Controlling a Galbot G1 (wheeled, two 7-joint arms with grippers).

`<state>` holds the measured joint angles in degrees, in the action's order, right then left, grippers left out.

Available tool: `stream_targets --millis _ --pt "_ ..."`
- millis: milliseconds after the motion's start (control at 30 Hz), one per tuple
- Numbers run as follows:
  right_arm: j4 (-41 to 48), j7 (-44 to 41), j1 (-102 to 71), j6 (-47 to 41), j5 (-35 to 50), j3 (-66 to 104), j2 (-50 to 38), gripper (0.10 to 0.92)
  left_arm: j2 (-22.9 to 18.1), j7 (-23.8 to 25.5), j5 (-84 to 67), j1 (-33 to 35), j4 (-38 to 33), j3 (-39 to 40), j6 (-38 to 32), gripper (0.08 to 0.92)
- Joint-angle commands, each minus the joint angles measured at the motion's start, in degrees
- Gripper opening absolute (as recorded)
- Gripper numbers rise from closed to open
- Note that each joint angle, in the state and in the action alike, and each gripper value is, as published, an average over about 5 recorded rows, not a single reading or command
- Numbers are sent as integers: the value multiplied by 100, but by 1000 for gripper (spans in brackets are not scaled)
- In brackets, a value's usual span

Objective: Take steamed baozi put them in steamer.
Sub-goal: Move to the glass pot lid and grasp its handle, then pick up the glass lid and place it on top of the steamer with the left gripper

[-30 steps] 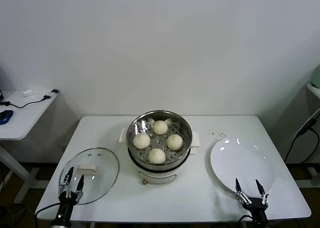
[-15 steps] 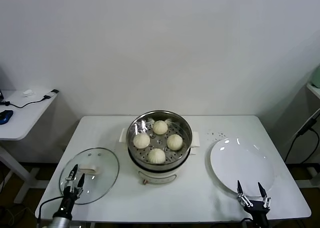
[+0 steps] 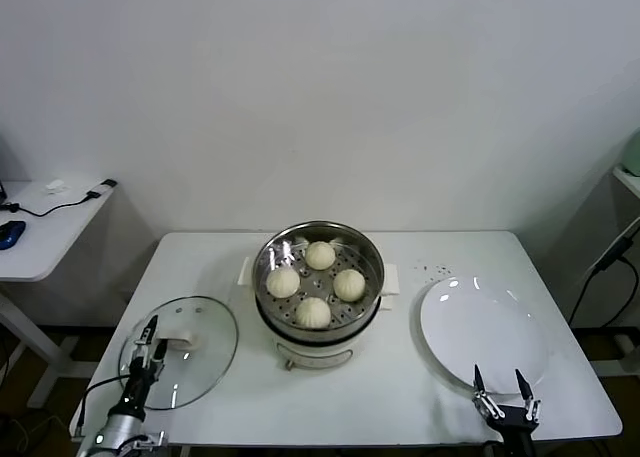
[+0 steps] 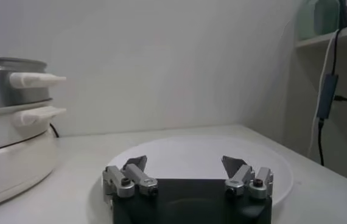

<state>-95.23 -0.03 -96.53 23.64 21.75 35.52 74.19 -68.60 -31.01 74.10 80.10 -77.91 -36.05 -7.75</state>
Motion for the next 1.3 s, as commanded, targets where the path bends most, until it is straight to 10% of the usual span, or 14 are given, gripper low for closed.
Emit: stream_targets --millis 33,700,1300 --pt "19 -8 -5 15 -47 -11 30 823 24 -8 146 -159 283 9 50 736" --pt "-63 -18 -66 -24 -99 43 -41 823 -229 -72 138 -172 120 17 137 165" --pt "-120 164 -54 -321 -171 66 -41 823 547 2211 -2109 827 -3440 -419 2536 136"
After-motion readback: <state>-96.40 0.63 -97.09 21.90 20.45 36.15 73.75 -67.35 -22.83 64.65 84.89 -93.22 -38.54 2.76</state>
